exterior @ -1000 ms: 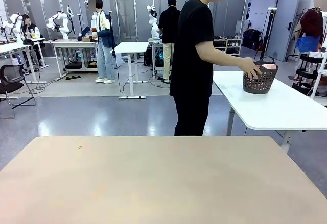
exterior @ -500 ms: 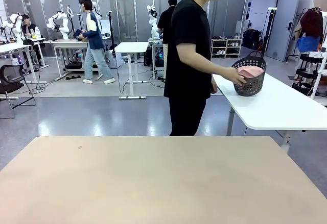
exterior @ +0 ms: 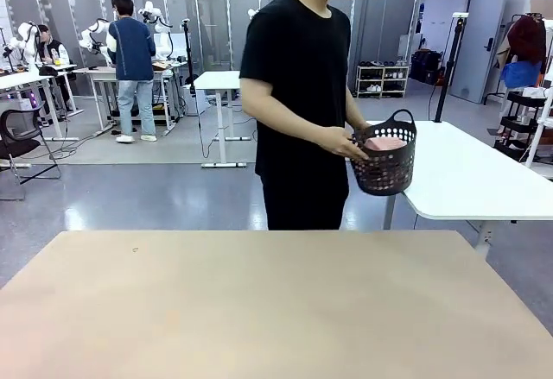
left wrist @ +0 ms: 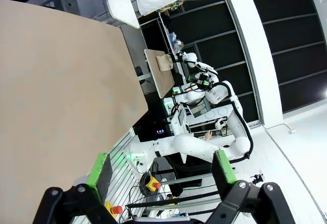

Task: Fold the towel.
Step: Grab the top end of the 100 cm Hotel Towel extended by the human.

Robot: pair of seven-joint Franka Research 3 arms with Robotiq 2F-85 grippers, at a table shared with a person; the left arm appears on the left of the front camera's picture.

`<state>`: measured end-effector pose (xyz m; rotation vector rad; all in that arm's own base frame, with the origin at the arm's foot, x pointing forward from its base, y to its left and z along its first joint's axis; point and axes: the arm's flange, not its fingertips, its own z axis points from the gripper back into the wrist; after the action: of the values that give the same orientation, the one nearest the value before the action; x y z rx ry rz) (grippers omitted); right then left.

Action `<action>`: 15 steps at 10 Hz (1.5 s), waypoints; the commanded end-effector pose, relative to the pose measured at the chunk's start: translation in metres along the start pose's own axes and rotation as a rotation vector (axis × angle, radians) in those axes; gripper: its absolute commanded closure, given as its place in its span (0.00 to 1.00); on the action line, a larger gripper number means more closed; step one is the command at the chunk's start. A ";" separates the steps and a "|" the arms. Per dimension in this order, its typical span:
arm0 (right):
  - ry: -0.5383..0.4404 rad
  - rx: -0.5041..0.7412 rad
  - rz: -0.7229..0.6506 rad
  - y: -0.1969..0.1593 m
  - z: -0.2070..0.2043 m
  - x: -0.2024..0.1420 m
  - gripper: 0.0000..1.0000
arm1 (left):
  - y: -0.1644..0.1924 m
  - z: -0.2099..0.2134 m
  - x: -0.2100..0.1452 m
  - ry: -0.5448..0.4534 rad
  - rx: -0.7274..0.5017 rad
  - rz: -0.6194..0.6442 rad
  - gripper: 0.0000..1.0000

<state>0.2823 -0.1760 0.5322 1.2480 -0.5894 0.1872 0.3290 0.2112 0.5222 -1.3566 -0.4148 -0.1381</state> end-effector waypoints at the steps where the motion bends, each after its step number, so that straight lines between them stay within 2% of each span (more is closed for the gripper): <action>1: -0.012 0.013 0.023 0.000 0.001 0.002 0.00 | 0.000 0.002 -0.001 0.008 -0.014 -0.012 0.00; 15: -0.012 0.013 0.023 0.000 0.001 0.002 0.00 | 0.000 0.002 -0.001 0.008 -0.014 -0.012 0.00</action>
<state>0.2823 -0.1760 0.5323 1.2480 -0.5904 0.1877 0.3290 0.2113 0.5222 -1.3566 -0.4149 -0.1380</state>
